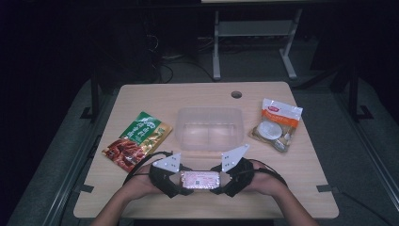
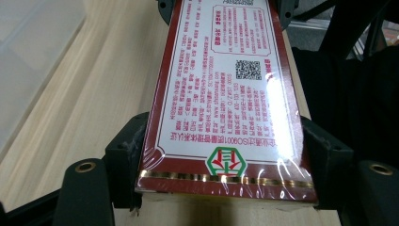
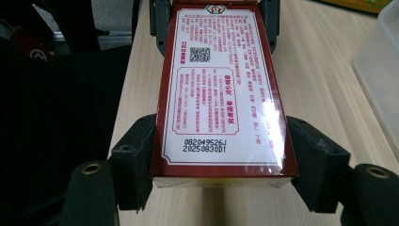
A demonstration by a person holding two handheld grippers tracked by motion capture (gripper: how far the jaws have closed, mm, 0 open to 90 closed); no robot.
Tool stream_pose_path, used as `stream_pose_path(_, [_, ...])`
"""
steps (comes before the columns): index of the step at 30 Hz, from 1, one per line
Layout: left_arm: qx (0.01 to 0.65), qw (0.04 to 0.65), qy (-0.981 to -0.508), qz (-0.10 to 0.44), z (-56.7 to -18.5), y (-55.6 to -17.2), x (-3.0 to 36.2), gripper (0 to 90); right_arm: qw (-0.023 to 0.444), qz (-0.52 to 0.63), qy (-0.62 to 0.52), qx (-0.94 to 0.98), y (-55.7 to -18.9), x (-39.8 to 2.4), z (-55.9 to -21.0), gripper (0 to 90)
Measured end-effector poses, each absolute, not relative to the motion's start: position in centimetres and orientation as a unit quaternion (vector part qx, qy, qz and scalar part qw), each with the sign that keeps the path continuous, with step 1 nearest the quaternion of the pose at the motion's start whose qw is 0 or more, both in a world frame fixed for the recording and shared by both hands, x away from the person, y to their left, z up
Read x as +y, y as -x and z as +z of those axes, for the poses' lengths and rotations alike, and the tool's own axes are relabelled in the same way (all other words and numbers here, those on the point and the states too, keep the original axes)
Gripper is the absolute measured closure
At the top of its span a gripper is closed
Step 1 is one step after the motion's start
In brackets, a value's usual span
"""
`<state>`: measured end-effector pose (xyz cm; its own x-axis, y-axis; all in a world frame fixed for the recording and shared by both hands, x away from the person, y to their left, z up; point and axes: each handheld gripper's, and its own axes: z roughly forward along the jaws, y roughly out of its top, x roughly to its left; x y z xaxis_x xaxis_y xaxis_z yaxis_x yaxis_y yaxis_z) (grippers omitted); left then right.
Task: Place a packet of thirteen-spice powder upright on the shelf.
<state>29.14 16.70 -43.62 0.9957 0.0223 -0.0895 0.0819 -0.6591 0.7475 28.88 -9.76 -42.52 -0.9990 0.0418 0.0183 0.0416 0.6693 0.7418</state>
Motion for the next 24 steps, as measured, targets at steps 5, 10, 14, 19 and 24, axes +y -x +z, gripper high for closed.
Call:
stream_pose_path(5, [0.03, 0.407, -0.912, -0.037, -43.6, -29.2, 16.7, 31.0, -0.002, 0.405, -0.025, 0.914, -29.0, -9.6, -42.8, 30.5])
stream_pose_path(10, [0.038, 0.406, -0.913, -0.033, -43.5, -29.3, 16.9, 31.4, -0.002, 0.399, -0.051, 0.915, -29.2, -9.7, -43.1, 21.5])
stream_pose_path(14, [0.05, 0.411, -0.91, -0.031, -43.3, -29.6, 17.4, 31.5, 0.01, 0.391, -0.074, 0.917, -29.1, -10.1, -43.0, 16.8])
stream_pose_path(19, [0.057, 0.406, -0.912, -0.026, -43.2, -30.0, 17.8, 31.5, 0.021, 0.392, -0.113, 0.913, -28.8, -11.4, -43.0, 16.2])
stream_pose_path(24, [0.068, 0.408, -0.91, -0.024, -43.3, -30.3, 17.9, 31.5, 0.037, 0.385, -0.147, 0.91, -28.0, -12.9, -43.4, 16.2])
